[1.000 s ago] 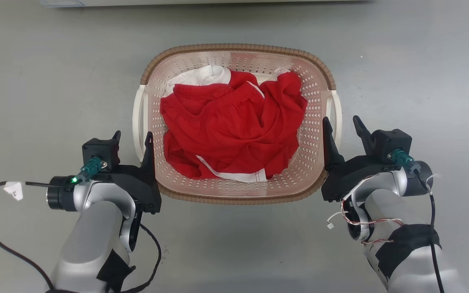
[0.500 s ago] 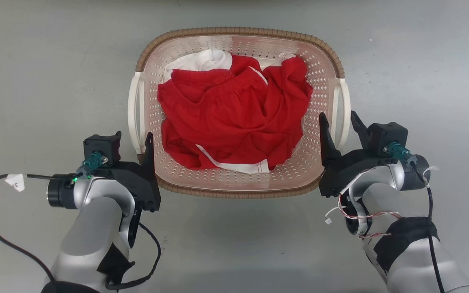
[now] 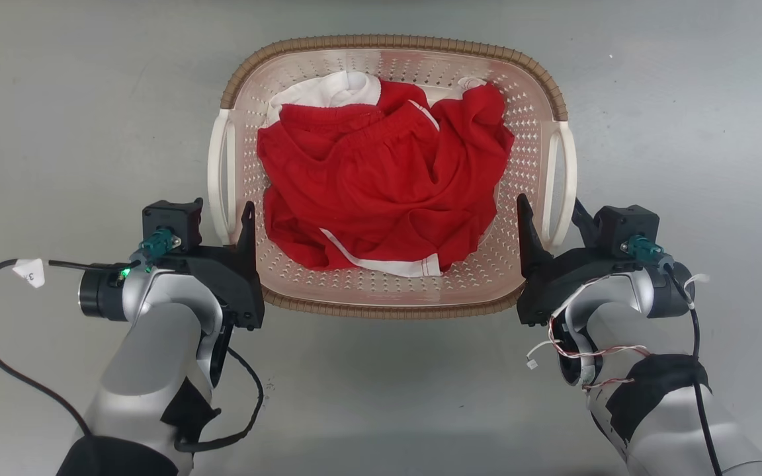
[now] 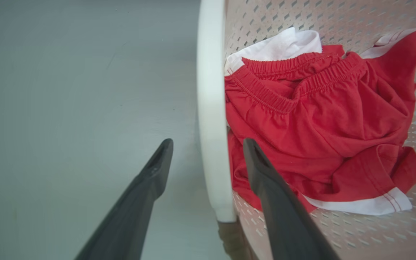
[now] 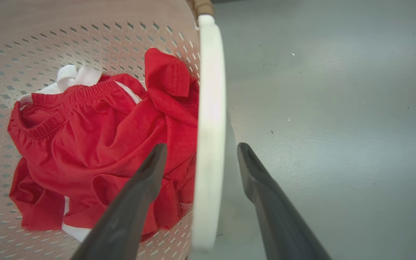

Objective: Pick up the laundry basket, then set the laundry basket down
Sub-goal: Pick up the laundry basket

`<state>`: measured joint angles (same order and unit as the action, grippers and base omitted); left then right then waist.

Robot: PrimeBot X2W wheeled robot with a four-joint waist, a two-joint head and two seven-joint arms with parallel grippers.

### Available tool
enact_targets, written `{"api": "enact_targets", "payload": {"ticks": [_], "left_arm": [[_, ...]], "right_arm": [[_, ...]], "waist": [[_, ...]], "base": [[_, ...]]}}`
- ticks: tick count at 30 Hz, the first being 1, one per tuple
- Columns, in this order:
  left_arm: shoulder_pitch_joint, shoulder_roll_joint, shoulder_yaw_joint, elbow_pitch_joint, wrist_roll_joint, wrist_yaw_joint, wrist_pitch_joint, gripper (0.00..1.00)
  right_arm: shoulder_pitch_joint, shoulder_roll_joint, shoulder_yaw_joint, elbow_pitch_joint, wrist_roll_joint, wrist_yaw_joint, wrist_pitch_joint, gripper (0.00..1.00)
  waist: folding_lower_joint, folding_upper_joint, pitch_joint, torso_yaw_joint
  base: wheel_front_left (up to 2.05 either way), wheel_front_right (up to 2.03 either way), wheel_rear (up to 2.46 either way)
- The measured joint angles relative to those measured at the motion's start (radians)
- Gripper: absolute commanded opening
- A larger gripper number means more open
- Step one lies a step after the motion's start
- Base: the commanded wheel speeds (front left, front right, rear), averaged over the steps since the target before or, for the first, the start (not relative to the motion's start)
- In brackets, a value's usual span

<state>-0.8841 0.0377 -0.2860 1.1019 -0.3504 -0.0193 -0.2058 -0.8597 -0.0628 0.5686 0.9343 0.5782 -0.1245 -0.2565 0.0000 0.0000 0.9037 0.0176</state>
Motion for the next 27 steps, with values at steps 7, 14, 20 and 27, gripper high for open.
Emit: {"api": "enact_targets", "payload": {"ticks": [7,14,20,27], "left_arm": [[-0.034,-0.002,-0.012,0.022,0.003,-0.008,-0.007,1.00],[-0.048,-0.006,-0.034,0.052,0.011,-0.009,-0.007,1.00],[-0.067,-0.006,-0.049,0.067,0.032,-0.016,-0.007,0.86],[-0.087,-0.007,-0.065,0.087,0.036,-0.018,-0.007,0.06]], "right_arm": [[-0.028,0.000,0.027,0.016,0.040,0.000,0.000,1.00],[-0.043,0.000,0.058,0.033,0.076,0.000,0.000,1.00],[-0.058,-0.001,0.085,0.040,0.110,0.000,0.000,0.95],[-0.067,-0.006,0.113,0.064,0.141,-0.004,0.009,0.00]], "waist": [[0.0000,0.0000,0.008,0.002],[0.0000,0.0000,0.014,0.006],[0.0000,0.0000,0.019,0.007],[0.0000,0.0000,0.022,0.006]], "base": [[0.00,0.00,0.00],[0.00,0.00,0.00],[0.00,0.00,0.00],[0.00,0.00,0.00]]}}
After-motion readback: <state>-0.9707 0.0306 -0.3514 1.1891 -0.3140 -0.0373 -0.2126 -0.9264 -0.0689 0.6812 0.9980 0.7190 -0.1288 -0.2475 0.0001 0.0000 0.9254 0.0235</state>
